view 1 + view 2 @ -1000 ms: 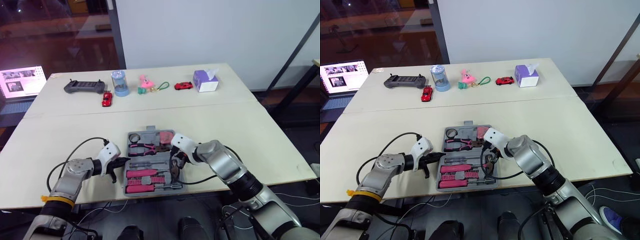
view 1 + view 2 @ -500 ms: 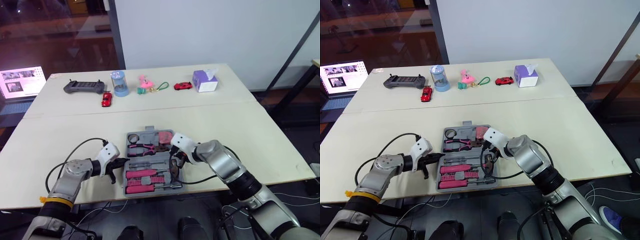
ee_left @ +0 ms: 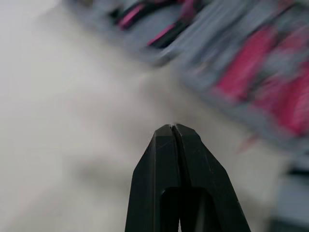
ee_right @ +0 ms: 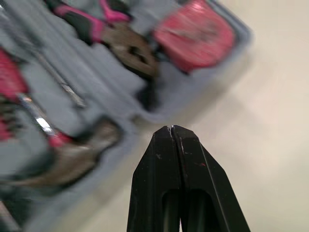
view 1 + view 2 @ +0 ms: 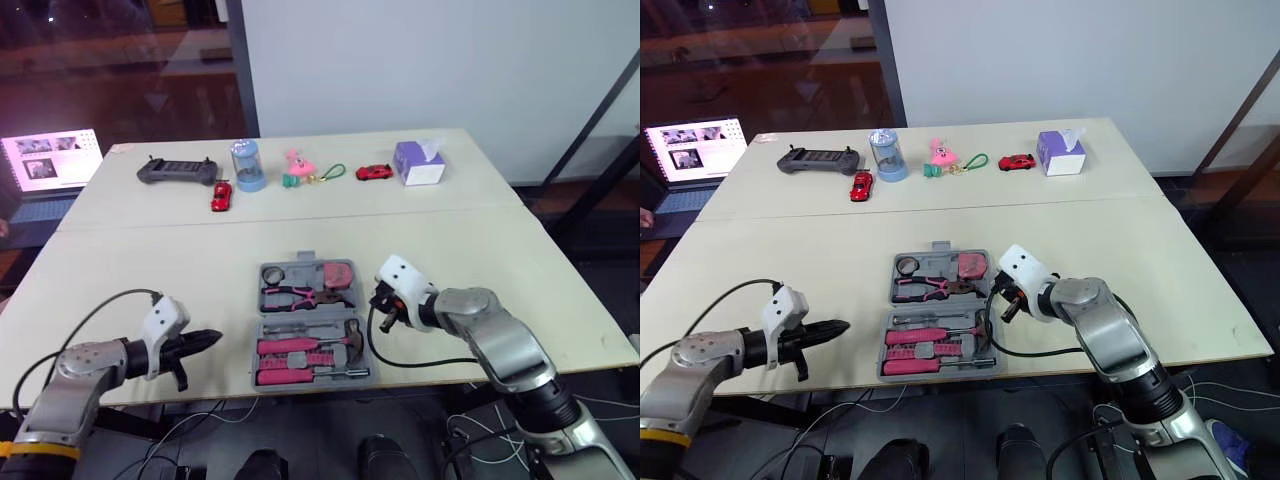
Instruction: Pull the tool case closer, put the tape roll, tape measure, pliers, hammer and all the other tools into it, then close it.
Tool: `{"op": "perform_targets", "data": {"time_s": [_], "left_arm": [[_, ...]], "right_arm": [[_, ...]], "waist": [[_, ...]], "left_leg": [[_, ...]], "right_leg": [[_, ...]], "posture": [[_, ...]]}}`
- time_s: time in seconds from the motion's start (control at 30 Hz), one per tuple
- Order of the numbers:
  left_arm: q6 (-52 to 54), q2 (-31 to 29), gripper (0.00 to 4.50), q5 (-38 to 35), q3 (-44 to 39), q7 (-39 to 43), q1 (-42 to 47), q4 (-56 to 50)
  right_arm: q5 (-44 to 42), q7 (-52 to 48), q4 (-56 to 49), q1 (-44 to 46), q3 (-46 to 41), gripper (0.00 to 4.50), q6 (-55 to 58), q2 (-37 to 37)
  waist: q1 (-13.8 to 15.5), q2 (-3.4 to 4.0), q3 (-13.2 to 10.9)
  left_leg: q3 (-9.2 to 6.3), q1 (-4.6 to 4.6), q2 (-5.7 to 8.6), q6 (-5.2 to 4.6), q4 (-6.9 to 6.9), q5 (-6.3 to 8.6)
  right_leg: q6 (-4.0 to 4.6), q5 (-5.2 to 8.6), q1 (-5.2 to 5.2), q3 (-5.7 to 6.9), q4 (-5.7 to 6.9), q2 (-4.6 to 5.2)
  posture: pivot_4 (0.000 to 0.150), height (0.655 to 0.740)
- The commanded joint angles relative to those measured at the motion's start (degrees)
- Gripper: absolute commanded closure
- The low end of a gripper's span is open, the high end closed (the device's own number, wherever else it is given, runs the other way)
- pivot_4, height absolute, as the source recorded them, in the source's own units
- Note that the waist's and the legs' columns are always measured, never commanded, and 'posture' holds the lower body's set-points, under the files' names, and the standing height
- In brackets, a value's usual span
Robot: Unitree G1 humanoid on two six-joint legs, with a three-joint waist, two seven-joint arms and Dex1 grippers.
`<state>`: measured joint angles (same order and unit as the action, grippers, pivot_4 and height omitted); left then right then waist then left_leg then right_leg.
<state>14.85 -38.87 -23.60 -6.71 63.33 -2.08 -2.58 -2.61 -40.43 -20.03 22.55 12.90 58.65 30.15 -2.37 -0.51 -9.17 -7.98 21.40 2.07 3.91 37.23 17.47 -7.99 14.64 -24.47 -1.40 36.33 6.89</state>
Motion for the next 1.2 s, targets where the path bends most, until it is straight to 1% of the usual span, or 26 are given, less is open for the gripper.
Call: {"op": "perform_targets", "data": {"time_s": [0.03, 0.13, 0.27, 0.37, 0.4, 0.47, 0.6, 0.77, 0.9, 1.0, 1.2], "left_arm": [[-1.34, 2.76, 4.47, -4.94, 1.14, 3.79, -0.97, -3.79], [-5.36, 5.70, 4.50, -2.55, 4.36, 4.96, 0.73, -0.84], [-10.03, 9.98, 4.50, 0.60, 8.39, 5.29, 5.71, 6.16], [-12.68, 11.73, 4.50, 2.94, 10.82, 5.48, 7.62, 9.69], [-13.35, 12.10, 4.50, 3.35, 11.25, 5.51, 7.97, 10.74], [-14.63, 12.63, 4.50, 4.02, 11.76, 5.67, 8.35, 12.58], [-19.09, 12.26, 4.50, 8.15, 13.13, 4.78, 8.60, 19.40], [-25.26, 10.96, 4.50, 13.95, 15.57, 3.81, 9.25, 25.39], [-28.01, 10.07, 4.50, 15.75, 16.75, 3.67, 9.73, 28.20], [-28.50, 9.32, 4.50, 15.75, 17.12, 4.15, 10.17, 28.69], [-29.14, 8.45, 4.50, 15.69, 17.69, 4.45, 11.41, 29.83]], "right_arm": [[-2.34, 1.80, -3.10, -0.51, -2.78, 4.50, 1.30, -1.30], [-4.30, 3.83, -2.83, -0.23, -5.10, 3.67, 2.24, -3.79], [-8.15, 5.40, -1.43, 1.49, -9.12, 1.68, 5.87, -7.37], [-9.91, 8.76, 2.80, 3.83, -13.47, 0.17, 11.50, -11.06], [-10.45, 9.61, 4.00, 4.57, -14.60, 0.07, 13.13, -12.03], [-11.36, 10.89, 5.58, 5.71, -16.25, 0.07, 15.35, -13.29], [-13.18, 13.16, 9.63, 9.12, -19.87, 0.07, 18.93, -16.33], [-13.01, 15.73, 16.68, 11.80, -19.93, 0.07, 17.03, -18.21], [-13.29, 18.06, 25.90, 14.19, -22.17, 0.07, 13.49, -19.90], [-13.23, 18.01, 35.89, 17.67, -22.75, 0.07, 8.27, -20.31], [-15.83, 14.52, 54.08, 25.36, -24.31, 0.07, 0.68, -22.57]], "waist": [[0.33, 0.00, 0.00], [0.38, 0.00, 0.00], [0.55, 0.00, 0.00], [0.20, -0.01, 0.01], [0.08, 0.00, 0.02], [-0.04, 0.00, 0.01], [-0.24, 0.01, 0.02], [-0.13, 0.12, 0.14], [-0.23, 0.50, 0.47], [-0.53, 0.63, 0.54], [-1.53, 0.76, 0.64]], "left_leg": [[0.00, 0.00, 0.00, 0.00, 0.00, 0.00], [-0.01, -0.05, 0.00, 0.02, 0.00, -0.01], [0.00, -0.05, 0.02, 0.03, 0.03, -0.02], [-0.02, -0.05, 0.01, 0.15, 0.03, -0.09], [-0.02, -0.07, 0.01, 0.16, 0.01, -0.09], [-0.02, -0.07, 0.01, 0.17, -0.01, -0.10], [-0.01, -0.07, 0.01, 0.17, -0.03, -0.10], [-0.02, -0.12, 0.01, 0.15, -0.02, -0.09], [0.00, -0.14, 0.02, 0.15, -0.03, -0.09], [0.01, -0.22, 0.02, 0.11, -0.05, -0.07], [0.03, -0.39, 0.02, 0.04, -0.10, -0.04]], "right_leg": [[0.00, 0.00, 0.00, 0.00, 0.01, 0.00], [0.01, -0.01, 0.01, 0.02, 0.05, -0.01], [0.01, -0.01, 0.04, 0.02, 0.05, -0.01], [0.01, -0.01, 0.03, 0.03, 0.05, -0.01], [0.01, -0.01, 0.04, 0.03, 0.05, -0.02], [0.01, -0.01, 0.03, 0.03, 0.05, -0.02], [0.01, -0.01, 0.01, 0.03, 0.06, -0.02], [0.01, -0.01, 0.04, 0.02, 0.08, -0.02], [0.01, -0.01, 0.07, 0.02, 0.06, -0.02], [0.01, -0.01, 0.07, 0.00, 0.13, -0.02], [0.01, 0.00, 0.19, -0.01, 0.22, -0.02]], "posture": [[0.150, 0.7400], [0.150, 0.7400], [0.150, 0.7400], [0.150, 0.7400], [0.150, 0.7400], [0.150, 0.7400], [0.150, 0.7400], [0.150, 0.7400], [0.150, 0.7400], [0.150, 0.7400], [0.150, 0.7400]]}}
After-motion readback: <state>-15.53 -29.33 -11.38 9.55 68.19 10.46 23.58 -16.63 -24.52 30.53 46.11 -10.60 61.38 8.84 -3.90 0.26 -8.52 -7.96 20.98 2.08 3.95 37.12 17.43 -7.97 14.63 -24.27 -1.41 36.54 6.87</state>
